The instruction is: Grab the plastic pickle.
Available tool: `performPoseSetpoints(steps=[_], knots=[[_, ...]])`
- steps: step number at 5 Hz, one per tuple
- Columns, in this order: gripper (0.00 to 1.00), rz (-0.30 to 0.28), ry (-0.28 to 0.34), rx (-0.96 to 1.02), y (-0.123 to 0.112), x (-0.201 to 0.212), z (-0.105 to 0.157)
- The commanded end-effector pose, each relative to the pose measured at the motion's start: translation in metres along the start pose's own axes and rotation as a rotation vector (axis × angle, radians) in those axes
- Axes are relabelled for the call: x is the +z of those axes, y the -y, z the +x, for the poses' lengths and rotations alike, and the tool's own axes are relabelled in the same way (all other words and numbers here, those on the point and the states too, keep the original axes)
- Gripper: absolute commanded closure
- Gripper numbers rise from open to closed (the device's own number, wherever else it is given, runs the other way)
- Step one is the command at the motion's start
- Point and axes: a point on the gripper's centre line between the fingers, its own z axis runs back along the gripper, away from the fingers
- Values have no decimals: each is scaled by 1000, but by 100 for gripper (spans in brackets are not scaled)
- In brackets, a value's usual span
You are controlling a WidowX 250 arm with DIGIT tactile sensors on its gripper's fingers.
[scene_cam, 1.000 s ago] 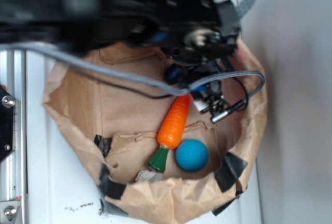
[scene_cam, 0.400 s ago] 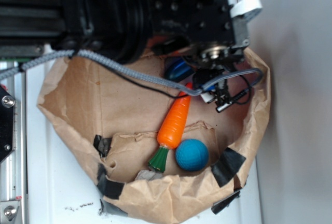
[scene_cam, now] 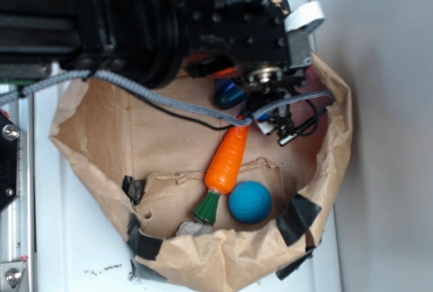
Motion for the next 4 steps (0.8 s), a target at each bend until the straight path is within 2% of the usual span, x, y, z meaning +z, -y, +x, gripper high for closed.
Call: performPoseSetpoints(steps=[1, 2, 4], knots=[[0, 11, 82, -29, 3, 4, 4], [100, 20, 101, -20, 4, 5, 2], [100, 43, 132, -10, 2, 6, -4]])
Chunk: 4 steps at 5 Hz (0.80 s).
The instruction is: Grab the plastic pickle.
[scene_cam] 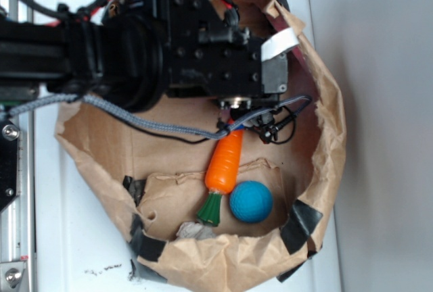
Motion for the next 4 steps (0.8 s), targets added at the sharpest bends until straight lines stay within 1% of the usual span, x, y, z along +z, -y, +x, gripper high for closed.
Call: performPoseSetpoints(steps=[1, 2, 3, 4], knots=[[100, -14, 83, 18, 1, 17, 6], [100, -11, 89, 22, 1, 18, 4], [100, -32, 71, 21, 0, 29, 4], [100, -110, 24, 25, -7, 63, 7]])
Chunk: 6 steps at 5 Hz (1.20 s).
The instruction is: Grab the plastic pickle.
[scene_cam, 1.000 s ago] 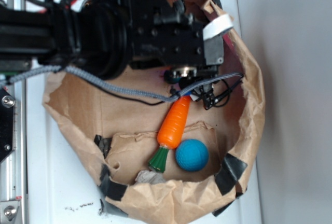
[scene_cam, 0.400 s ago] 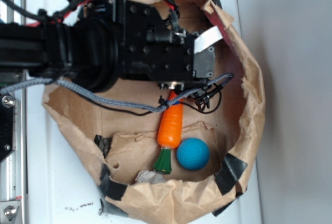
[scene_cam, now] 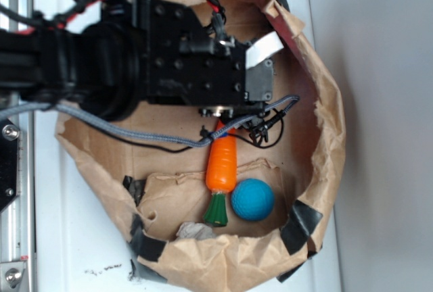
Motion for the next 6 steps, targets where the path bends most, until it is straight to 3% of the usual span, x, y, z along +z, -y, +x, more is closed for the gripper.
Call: performPoseSetpoints(steps=[1, 2, 5, 6], knots=[[100, -197, -32, -10, -11, 82, 20], [100, -235, -37, -47, -14, 103, 18], [100, -96, 39, -128, 16, 149, 10], [100, -60, -5, -165, 29, 157, 10]])
